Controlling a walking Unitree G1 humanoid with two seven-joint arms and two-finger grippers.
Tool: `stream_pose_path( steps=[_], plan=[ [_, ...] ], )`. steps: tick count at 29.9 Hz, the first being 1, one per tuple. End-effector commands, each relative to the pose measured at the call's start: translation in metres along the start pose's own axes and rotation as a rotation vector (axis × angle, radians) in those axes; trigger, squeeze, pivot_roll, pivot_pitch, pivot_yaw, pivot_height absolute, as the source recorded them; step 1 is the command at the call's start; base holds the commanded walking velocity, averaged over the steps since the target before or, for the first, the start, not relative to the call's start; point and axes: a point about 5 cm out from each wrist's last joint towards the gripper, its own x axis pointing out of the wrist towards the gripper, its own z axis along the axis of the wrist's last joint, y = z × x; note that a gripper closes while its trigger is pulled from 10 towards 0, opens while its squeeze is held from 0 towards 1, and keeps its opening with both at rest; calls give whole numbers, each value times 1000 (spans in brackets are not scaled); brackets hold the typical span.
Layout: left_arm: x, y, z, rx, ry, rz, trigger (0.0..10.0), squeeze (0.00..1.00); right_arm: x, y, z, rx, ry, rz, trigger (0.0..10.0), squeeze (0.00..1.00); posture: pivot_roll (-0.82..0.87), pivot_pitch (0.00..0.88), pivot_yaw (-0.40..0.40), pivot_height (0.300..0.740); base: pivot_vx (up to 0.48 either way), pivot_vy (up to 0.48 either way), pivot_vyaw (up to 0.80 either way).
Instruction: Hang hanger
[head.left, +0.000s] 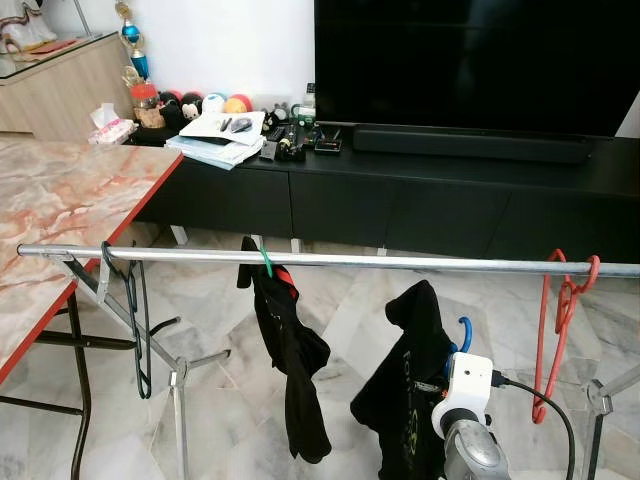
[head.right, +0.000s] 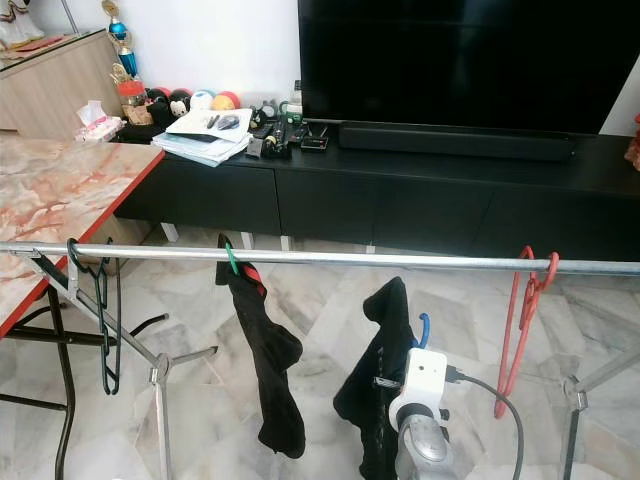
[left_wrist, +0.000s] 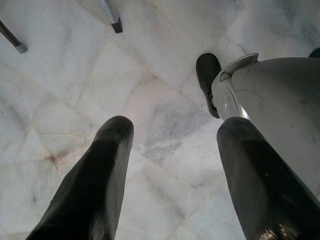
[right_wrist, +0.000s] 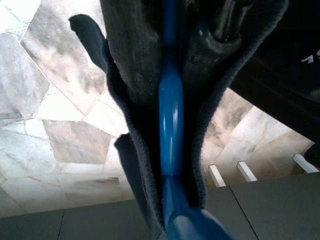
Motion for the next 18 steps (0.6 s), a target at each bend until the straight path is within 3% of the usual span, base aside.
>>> stream_pose_path(
  steps=[1,18],
  plan=[
    [0,0,-5,-3,8,5,10000,0,3,3,7,5,-20,4,10000,0,50,0,40,740,-274,0,0],
    [0,1,0,-20,-4,15,10000,0,7,5,12,6,-20,-1,10000,0,59,2,34,740,-300,0,0]
  ],
)
